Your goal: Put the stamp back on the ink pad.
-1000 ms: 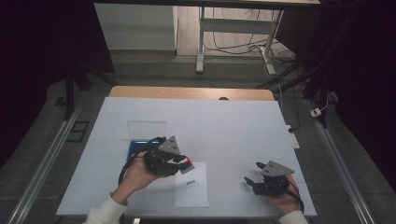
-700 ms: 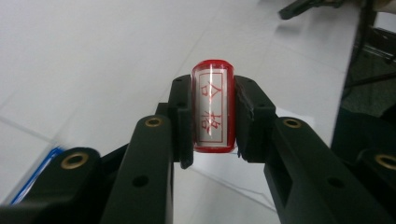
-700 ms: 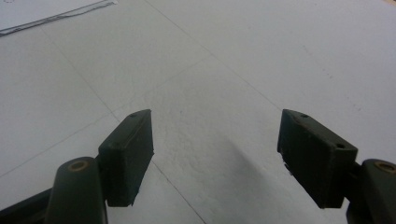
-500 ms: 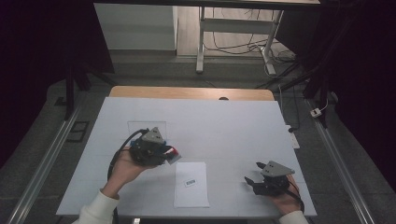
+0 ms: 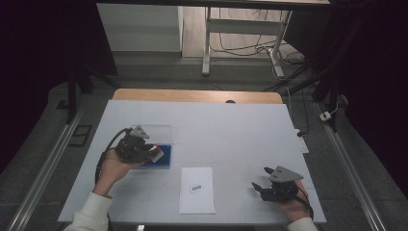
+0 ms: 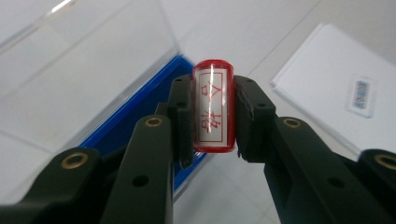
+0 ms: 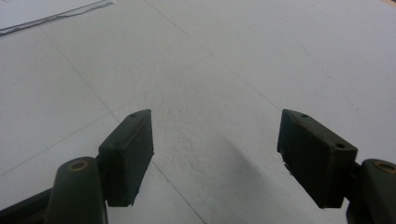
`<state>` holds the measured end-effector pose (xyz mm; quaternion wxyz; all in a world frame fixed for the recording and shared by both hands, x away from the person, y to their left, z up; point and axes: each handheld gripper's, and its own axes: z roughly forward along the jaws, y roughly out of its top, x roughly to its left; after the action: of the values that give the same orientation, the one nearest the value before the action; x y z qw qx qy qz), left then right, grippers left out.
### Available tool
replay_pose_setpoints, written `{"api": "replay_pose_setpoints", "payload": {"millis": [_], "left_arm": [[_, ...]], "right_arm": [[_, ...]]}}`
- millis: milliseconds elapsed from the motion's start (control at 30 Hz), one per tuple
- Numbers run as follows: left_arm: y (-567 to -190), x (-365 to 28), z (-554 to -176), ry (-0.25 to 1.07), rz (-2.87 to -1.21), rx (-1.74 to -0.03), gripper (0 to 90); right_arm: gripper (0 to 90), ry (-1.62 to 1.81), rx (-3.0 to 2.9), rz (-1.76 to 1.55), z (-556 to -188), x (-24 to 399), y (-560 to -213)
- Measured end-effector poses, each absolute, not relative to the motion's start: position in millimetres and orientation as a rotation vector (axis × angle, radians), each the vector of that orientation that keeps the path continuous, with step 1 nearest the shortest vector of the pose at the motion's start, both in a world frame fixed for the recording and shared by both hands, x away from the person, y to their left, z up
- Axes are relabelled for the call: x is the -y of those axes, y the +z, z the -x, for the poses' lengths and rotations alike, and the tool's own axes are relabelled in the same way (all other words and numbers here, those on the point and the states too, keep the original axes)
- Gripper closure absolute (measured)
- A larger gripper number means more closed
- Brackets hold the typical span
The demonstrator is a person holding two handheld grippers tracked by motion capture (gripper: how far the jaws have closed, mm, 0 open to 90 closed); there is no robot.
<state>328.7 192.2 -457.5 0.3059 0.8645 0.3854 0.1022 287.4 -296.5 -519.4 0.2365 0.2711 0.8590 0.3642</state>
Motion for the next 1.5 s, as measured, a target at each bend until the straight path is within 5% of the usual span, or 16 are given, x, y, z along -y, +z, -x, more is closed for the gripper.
{"api": "replay_pose_setpoints", "payload": {"millis": [800,1067,1500], "left_arm": [[-484,-198,-341,0.32,-2.332,-1.105,68.1],[-474,-200,-315,0.453,-2.228,-1.089,37.7],[-482,-207,-246,0.424,-2.053,-1.008,29.5]], "right_arm": [[26.4,0.983,-2.365,-0.742,-288,296,-520],[26.4,1.003,-2.352,-0.75,-287,298,-519],[26.4,1.025,-2.339,-0.765,-286,300,-517]]}}
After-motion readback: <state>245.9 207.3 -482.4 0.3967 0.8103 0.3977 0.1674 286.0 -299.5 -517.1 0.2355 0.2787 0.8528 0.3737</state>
